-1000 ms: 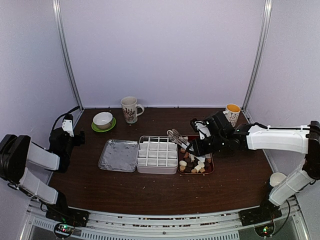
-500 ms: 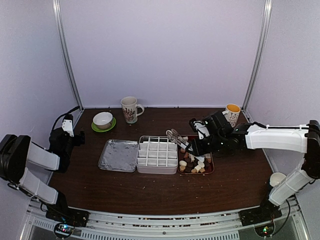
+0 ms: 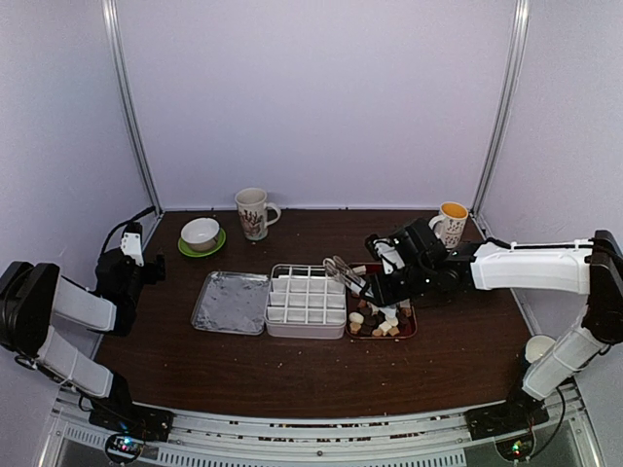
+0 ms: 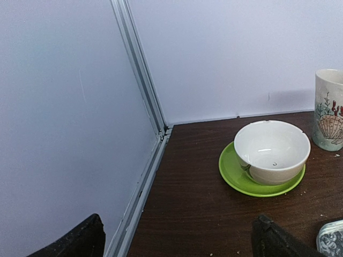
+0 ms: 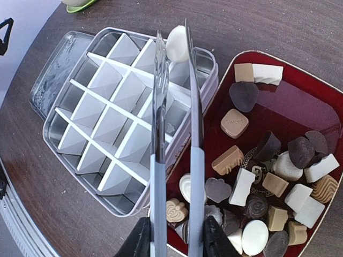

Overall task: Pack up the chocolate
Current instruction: Place the fake chocolate in the empty pocket of the box.

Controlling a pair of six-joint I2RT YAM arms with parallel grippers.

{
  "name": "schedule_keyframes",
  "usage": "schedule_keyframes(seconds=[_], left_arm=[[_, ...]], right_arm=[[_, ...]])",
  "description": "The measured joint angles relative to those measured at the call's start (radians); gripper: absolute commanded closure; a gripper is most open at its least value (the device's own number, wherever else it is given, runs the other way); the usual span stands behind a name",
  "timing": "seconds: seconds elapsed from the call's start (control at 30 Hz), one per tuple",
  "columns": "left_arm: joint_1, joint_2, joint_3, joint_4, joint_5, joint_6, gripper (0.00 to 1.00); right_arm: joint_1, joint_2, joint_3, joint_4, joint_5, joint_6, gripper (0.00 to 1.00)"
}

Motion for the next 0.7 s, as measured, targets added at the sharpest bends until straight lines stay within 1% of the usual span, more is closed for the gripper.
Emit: schedule_keyframes(seconds=[0.37,0.7], left_arm=[[0.0,0.0,0.0,0.0,0.0,0.0,0.02],[0.0,0.0,0.0,0.0,0.0,0.0,0.02]], right_arm=[[0.0,-0.001,0.01,-0.016,0.016,0.0,0.76],[0.0,-0.043,0.001,-0.021,0.027,0.003,0.71]])
